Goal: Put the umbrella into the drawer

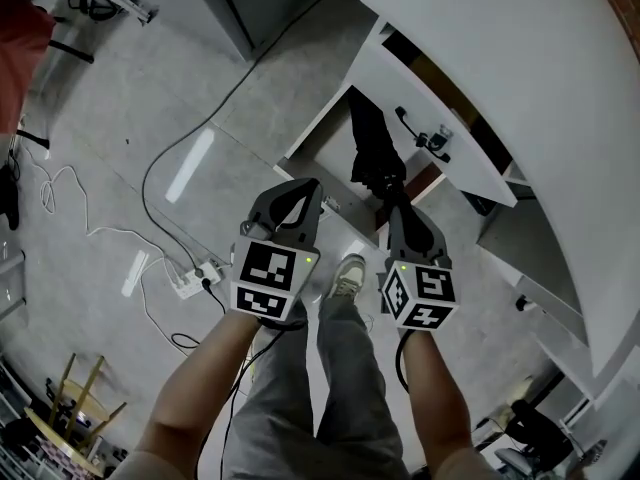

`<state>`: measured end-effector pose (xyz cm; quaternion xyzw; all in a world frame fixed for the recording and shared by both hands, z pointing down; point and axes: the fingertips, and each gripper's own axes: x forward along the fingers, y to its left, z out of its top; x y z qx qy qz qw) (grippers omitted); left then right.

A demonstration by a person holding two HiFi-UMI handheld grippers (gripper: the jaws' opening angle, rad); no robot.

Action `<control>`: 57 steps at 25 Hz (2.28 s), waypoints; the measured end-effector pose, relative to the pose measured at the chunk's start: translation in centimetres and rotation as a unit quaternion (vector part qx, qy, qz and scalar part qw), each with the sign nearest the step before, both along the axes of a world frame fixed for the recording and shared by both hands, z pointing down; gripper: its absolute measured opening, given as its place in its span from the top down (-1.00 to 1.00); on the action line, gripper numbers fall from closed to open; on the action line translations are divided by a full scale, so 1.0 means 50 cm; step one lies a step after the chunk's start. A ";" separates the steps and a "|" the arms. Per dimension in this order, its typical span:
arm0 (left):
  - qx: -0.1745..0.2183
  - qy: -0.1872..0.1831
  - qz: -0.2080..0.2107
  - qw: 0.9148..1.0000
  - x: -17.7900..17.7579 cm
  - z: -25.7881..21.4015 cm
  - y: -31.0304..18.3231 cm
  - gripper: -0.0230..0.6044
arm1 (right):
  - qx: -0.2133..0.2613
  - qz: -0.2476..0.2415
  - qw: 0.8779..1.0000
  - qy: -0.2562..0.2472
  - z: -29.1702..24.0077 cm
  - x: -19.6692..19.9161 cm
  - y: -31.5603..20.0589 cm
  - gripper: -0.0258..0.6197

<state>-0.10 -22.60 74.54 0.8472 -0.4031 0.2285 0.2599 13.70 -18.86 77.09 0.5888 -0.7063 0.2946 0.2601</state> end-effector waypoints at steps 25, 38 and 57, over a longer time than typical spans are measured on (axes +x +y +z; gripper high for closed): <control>-0.054 0.017 -0.003 0.998 0.017 0.176 -0.003 0.90 | 0.037 -0.016 0.996 0.074 0.160 -0.006 -0.021 0.85; -0.076 0.030 0.003 0.997 0.034 0.236 0.017 0.90 | -0.060 -0.063 0.992 0.093 0.297 -0.005 0.037 0.83; -0.110 0.034 -0.003 0.993 0.013 0.276 0.041 0.90 | -0.126 -0.010 0.991 0.046 0.348 -0.014 0.046 0.50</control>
